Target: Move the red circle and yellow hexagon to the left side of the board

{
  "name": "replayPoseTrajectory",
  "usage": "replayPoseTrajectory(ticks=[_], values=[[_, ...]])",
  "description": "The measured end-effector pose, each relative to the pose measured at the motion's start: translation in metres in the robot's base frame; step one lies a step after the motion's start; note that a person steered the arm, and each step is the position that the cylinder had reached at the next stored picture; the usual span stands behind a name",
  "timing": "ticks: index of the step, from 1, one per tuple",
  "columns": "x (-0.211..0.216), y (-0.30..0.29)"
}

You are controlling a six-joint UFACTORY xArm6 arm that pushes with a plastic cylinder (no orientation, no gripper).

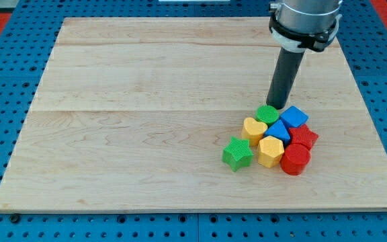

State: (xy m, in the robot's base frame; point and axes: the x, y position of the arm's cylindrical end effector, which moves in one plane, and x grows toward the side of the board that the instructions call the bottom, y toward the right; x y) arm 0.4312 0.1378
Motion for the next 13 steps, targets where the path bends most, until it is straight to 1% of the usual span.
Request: replayPoseTrajectory(ticks=[1, 2, 3, 4, 6, 7, 8, 10, 12, 13], values=[[-0.009, 0.033], [0.057, 0.077], [0.146, 0.098], [0.143, 0.063], [0.142, 0.059], [0.133, 0.047], [0.114, 0.008], [0.090, -0.034], [0.048, -0.115], [0.048, -0.111]])
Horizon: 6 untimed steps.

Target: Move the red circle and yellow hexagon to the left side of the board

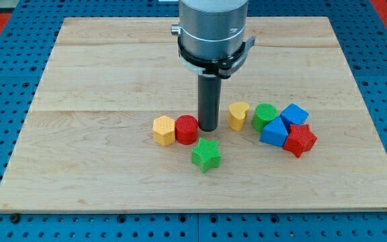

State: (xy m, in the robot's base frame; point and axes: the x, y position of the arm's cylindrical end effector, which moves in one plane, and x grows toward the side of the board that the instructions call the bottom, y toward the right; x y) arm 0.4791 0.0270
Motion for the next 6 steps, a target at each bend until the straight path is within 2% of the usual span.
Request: replayPoseTrajectory(ticks=[1, 2, 6], values=[[0.012, 0.008], [0.022, -0.015], [0.014, -0.084]])
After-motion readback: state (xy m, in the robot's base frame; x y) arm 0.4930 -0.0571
